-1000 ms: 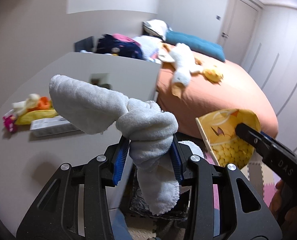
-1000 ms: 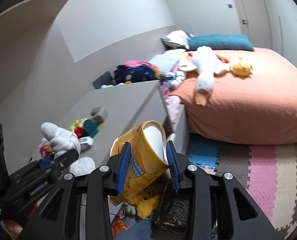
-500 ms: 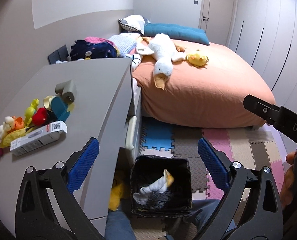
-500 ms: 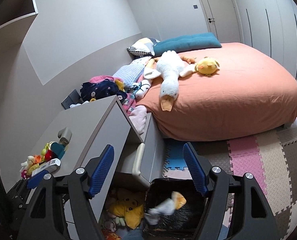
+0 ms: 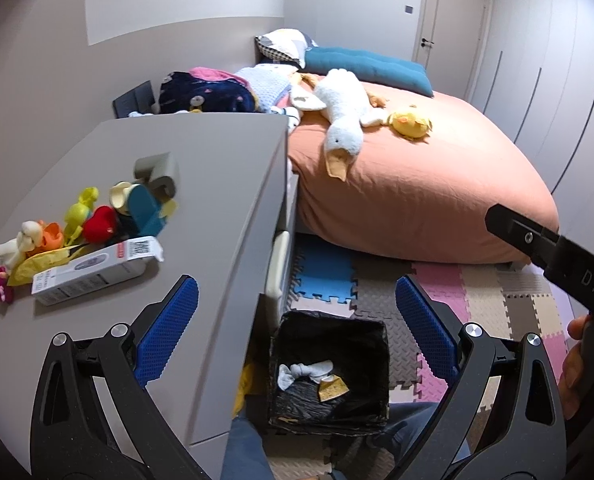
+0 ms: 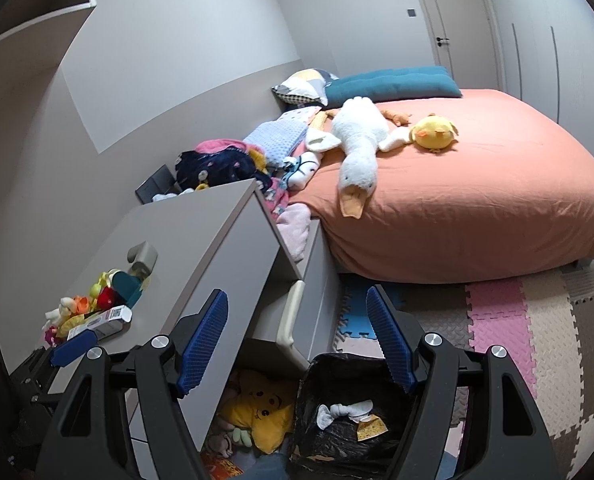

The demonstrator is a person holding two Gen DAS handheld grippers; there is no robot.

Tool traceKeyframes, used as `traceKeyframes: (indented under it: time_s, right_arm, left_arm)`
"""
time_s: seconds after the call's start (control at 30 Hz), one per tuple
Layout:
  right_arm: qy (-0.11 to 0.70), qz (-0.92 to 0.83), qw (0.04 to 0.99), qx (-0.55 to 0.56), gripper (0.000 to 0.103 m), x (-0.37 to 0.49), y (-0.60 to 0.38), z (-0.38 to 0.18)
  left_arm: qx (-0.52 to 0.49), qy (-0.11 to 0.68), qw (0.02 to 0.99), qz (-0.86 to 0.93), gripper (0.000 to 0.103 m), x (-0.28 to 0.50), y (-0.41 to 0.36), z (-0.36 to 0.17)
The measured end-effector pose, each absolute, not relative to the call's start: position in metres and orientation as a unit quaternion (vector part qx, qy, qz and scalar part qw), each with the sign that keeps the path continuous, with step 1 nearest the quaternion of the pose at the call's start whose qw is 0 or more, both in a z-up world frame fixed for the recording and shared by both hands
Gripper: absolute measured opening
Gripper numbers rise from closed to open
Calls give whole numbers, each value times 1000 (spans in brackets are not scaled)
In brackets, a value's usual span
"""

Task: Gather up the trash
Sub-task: 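Move both tools back over the remaining items on the table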

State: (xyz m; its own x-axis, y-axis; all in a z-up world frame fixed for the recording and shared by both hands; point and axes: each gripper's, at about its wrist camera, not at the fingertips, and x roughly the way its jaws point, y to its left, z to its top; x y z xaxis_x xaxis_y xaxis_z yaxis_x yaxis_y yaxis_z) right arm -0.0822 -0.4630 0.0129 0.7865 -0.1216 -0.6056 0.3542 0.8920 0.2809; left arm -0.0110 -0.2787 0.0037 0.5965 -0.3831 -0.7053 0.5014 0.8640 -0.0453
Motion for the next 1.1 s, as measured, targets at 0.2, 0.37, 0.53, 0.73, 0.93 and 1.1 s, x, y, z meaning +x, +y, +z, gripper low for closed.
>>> traceKeyframes:
  time_s: [0.2, 0.37, 0.53, 0.73, 0.93, 1.1]
  right_arm:
    - [310, -104, 927, 181, 73, -64, -441, 12]
    - [317, -75, 931, 162, 74, -46, -415, 12]
    - [326, -52, 933, 146, 75, -29, -391, 11]
    - [340, -27, 930, 134, 75, -7, -363, 6]
    - [349, -4, 929, 122, 76, 13, -336, 3]
    - [359, 28, 928, 98, 76, 28, -311, -2]
  left_arm:
    - [71, 376, 896, -227, 96, 1, -255, 6]
    - [56, 377, 901, -208, 96, 14, -230, 9]
    - [41, 380, 906, -183, 96, 28, -200, 11]
    - [23, 381, 912, -151, 96, 40, -166, 12]
    - [4, 385, 915, -119, 96, 52, -128, 11]
    - [-7, 391, 916, -95, 96, 62, -101, 6]
